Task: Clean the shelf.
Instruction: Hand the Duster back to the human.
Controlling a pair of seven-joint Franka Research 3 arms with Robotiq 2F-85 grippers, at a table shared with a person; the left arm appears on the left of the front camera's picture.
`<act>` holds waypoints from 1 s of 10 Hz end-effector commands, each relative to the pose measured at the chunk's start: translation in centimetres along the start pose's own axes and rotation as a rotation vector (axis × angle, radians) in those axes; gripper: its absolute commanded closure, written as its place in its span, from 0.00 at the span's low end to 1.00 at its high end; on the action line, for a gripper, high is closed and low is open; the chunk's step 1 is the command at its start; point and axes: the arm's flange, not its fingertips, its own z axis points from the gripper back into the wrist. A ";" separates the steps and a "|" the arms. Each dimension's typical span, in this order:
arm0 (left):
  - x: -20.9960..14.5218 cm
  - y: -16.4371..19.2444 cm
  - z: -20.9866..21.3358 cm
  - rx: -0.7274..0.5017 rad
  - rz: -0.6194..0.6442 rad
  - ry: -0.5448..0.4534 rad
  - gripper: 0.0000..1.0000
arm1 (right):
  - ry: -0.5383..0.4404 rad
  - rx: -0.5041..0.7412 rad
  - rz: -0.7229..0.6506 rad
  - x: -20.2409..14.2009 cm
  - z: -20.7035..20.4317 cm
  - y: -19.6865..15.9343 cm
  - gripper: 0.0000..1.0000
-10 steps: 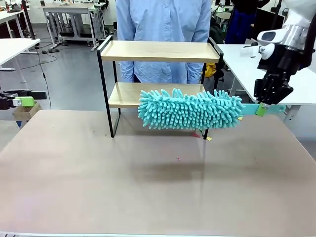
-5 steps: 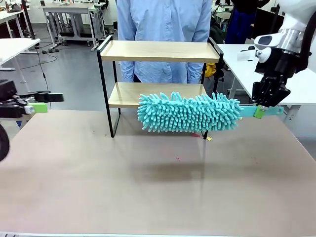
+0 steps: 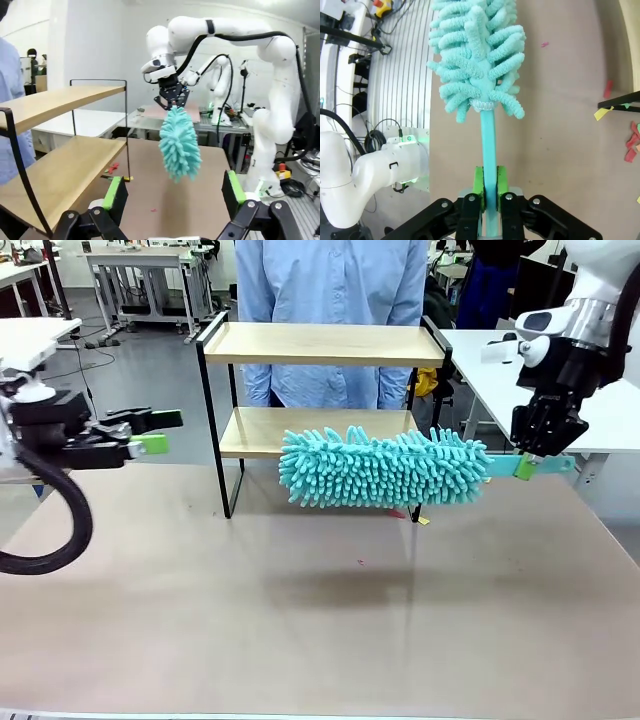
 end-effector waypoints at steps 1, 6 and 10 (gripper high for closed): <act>-1.7 -4.8 -3.8 0.026 -0.005 0.045 0.00 | -0.004 -0.008 -0.011 0.1 0.3 0.2 0.87; -2.6 -4.8 -9.5 -0.004 0.047 0.122 0.00 | -0.004 -0.008 -0.011 0.1 0.3 0.2 0.87; -3.5 -4.9 -13.4 -0.020 0.067 0.161 0.00 | -0.004 -0.008 -0.011 0.1 0.3 0.2 0.87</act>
